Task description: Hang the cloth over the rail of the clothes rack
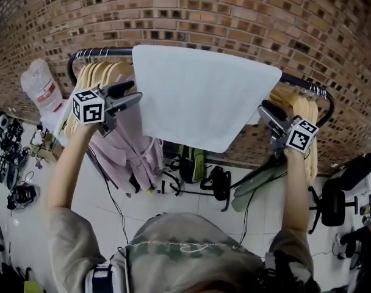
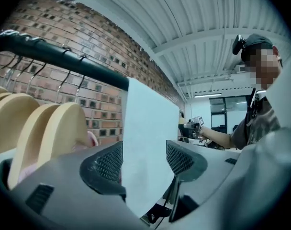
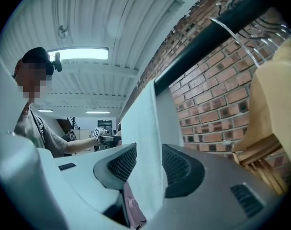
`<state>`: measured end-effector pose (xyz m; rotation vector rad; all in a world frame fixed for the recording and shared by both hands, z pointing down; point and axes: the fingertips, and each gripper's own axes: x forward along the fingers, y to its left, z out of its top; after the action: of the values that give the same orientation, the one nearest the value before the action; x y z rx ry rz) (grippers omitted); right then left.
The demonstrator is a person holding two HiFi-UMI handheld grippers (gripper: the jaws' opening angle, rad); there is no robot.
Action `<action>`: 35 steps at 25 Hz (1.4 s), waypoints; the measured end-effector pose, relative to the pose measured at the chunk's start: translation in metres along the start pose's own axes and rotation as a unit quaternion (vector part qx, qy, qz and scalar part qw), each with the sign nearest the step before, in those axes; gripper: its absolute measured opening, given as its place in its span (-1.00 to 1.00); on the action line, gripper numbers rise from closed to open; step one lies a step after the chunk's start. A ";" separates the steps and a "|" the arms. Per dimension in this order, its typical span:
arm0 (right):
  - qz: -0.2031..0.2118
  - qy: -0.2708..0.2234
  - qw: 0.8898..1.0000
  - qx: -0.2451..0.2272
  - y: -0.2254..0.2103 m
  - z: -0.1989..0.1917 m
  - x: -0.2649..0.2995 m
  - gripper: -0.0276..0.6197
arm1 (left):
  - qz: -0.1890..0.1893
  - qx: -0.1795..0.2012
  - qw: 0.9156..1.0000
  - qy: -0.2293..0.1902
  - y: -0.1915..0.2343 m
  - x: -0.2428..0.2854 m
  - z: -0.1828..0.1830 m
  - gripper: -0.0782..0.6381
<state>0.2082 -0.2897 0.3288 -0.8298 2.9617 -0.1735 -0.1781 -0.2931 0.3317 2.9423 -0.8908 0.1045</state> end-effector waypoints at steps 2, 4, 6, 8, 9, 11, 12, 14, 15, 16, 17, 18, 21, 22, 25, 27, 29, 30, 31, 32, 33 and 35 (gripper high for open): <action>-0.007 -0.001 1.000 -0.001 -0.005 -0.002 0.005 -0.47 | 0.031 -0.006 0.999 0.007 0.013 0.000 -0.003 -0.01; -0.007 0.002 1.000 0.002 -0.007 -0.006 0.007 -0.47 | 0.046 -0.013 0.999 0.018 0.016 0.006 -0.007 -0.01; -0.008 0.004 1.000 0.006 -0.009 -0.010 0.008 -0.47 | 0.045 -0.020 0.999 0.018 0.014 0.014 -0.010 -0.01; -0.011 0.005 1.000 0.006 -0.013 -0.011 0.010 -0.47 | 0.037 -0.027 0.999 0.009 0.013 0.020 -0.011 -0.01; -0.010 0.005 1.000 0.005 -0.014 -0.011 0.012 -0.47 | 0.031 -0.027 0.999 0.001 0.013 0.023 -0.010 -0.01; -0.002 0.006 1.000 0.003 -0.013 -0.012 0.015 -0.48 | 0.016 -0.021 1.000 -0.016 0.013 0.027 -0.008 -0.01; 0.001 0.008 1.000 -0.001 -0.012 -0.012 0.016 -0.48 | 0.007 -0.015 1.000 -0.019 0.013 0.028 -0.007 -0.01; 0.003 0.013 1.000 -0.010 -0.011 -0.012 0.019 -0.48 | -0.011 -0.009 1.000 -0.014 0.012 0.031 -0.008 -0.01; 0.003 0.015 1.000 -0.011 -0.010 -0.013 0.019 -0.48 | -0.019 -0.007 1.000 -0.012 0.011 0.032 -0.008 -0.01; 0.006 0.017 1.000 -0.012 -0.009 -0.014 0.019 -0.48 | -0.027 -0.006 1.000 -0.013 0.009 0.033 -0.007 -0.01; 0.009 0.020 1.000 -0.013 -0.008 -0.015 0.019 -0.48 | -0.035 -0.006 0.999 -0.016 0.006 0.034 -0.005 -0.02; 0.014 0.022 1.000 -0.014 -0.007 -0.017 0.019 -0.48 | -0.043 -0.006 0.999 -0.020 0.002 0.035 -0.004 -0.02; 0.023 0.031 0.999 -0.020 -0.002 -0.020 0.020 -0.49 | -0.070 -0.005 0.997 -0.034 -0.008 0.035 -0.001 -0.18; 0.026 0.034 0.999 -0.021 0.000 -0.021 0.020 -0.49 | -0.077 -0.004 0.996 -0.038 -0.011 0.035 0.000 -0.43; 0.027 0.032 0.999 -0.019 0.000 -0.021 0.019 -0.66 | -0.091 -0.004 0.995 -0.041 -0.016 0.037 0.000 -0.62; 0.025 0.022 0.999 -0.011 -0.002 -0.017 0.018 -0.79 | -0.093 -0.010 0.995 -0.035 -0.016 0.038 -0.001 -0.65; 0.025 0.015 1.000 -0.008 -0.003 -0.013 0.017 -0.82 | -0.096 -0.024 0.995 -0.027 -0.017 0.039 -0.001 -0.65; 0.025 0.014 1.000 -0.009 -0.003 -0.012 0.015 -0.83 | -0.100 -0.029 0.994 -0.023 -0.020 0.039 0.000 -0.65; 0.025 0.013 1.000 -0.011 -0.002 -0.010 0.014 -0.83 | -0.104 -0.029 0.994 -0.020 -0.023 0.038 0.000 -0.67; 0.025 0.012 1.000 -0.012 -0.001 -0.007 0.013 -0.83 | -0.108 -0.025 0.994 -0.017 -0.027 0.037 0.001 -0.67; 0.025 0.009 1.000 -0.014 0.000 -0.004 0.011 -0.84 | -0.113 -0.018 0.993 -0.015 -0.031 0.037 0.002 -0.67; 0.024 0.000 1.000 -0.013 0.000 0.004 0.008 -0.84 | -0.119 -0.007 0.993 -0.013 -0.037 0.037 0.005 -0.67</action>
<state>0.2016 -0.2939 0.3242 -0.7619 2.9873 -0.1332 -0.1263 -0.2832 0.3287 3.0145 -0.5349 0.0478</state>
